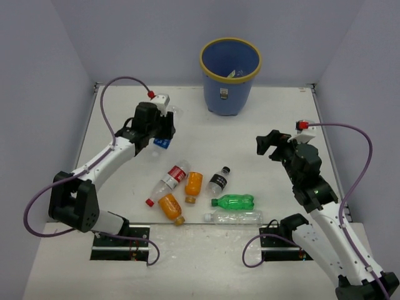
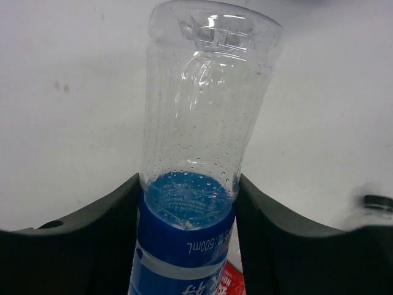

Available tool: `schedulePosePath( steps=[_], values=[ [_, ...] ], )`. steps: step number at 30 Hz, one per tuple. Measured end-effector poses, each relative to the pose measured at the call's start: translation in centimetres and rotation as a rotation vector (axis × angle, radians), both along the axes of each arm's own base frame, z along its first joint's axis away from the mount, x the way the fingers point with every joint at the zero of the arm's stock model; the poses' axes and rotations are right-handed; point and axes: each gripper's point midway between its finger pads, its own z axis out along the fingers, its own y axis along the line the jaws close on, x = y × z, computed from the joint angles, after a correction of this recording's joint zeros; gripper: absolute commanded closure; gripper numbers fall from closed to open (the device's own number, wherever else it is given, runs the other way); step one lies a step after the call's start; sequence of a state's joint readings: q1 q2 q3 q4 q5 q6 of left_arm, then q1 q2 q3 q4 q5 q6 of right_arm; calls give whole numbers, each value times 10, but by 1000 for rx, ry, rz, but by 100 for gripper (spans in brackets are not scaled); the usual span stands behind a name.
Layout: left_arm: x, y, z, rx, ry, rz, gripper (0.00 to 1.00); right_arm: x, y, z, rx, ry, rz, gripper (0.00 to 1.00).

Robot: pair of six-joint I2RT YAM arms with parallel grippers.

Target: Put the plastic bottles in the bin

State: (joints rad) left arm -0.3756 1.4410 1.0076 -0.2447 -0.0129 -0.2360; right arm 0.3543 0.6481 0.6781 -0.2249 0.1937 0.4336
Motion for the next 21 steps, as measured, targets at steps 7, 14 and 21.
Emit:
schedulePosePath(
  steps=[7, 14, 21],
  values=[
    [36, -46, 137, -163, -389, -211, 60, -1, 1, 1, 4, -5, 5, 1],
    [76, -76, 290, -354, -844, -267, 56, -5, -2, -1, 10, -25, 0, 1],
    [125, -94, 361, -599, -1089, -206, 65, -5, -6, 0, 13, -42, -20, 1]
  ],
)
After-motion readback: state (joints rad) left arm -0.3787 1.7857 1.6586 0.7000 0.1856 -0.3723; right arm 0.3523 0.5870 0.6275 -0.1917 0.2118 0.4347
